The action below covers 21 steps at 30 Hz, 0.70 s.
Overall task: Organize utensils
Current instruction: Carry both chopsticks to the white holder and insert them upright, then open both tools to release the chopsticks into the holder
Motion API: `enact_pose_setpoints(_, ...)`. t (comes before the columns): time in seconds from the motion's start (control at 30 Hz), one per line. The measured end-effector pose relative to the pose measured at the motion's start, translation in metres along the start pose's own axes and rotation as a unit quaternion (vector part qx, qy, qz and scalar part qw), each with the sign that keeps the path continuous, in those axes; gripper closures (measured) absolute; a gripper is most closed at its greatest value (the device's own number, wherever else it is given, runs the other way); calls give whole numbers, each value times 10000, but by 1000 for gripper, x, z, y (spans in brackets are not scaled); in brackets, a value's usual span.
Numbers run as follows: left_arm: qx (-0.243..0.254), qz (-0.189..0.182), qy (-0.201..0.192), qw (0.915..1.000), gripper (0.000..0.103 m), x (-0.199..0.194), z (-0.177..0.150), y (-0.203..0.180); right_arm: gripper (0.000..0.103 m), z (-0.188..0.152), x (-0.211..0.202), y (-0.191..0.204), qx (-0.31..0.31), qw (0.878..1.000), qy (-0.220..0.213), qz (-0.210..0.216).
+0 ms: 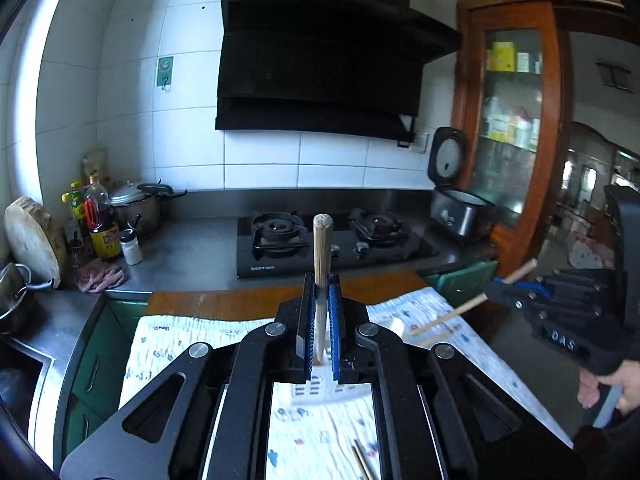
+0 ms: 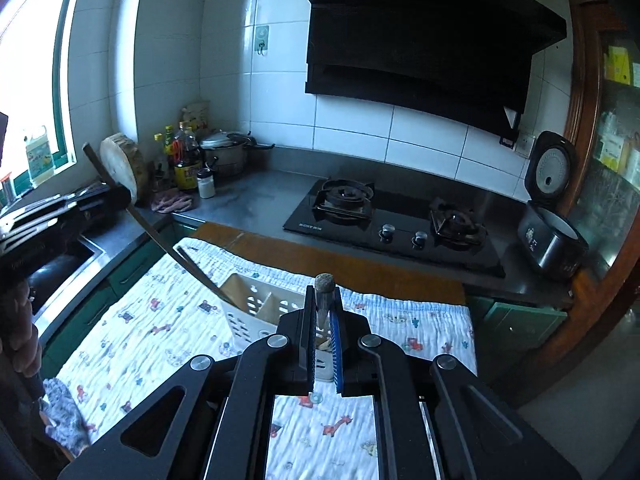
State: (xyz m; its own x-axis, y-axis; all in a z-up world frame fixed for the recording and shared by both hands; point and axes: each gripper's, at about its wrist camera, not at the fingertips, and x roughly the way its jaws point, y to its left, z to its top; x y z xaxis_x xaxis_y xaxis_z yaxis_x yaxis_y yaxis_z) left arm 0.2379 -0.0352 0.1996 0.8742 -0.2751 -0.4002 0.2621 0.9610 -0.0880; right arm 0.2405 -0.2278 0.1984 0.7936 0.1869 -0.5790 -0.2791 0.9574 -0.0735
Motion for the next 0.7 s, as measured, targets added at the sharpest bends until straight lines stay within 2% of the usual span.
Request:
enact_pose_setpoints(0.23, -204, 112, 274, 9994, 98, 48, -5, 15, 96, -7, 36, 1, -58, 9996, 280, 76)
enact_pose_setpoints(0.43, -272, 157, 628, 9975, 98, 78, -25, 24, 96, -15, 59, 3, -98, 9988, 468, 81)
enact_pose_setpoints(0.7, -272, 137, 972, 9948, 97, 98, -43, 29, 96, -21, 80, 0, -29, 9978, 654, 104)
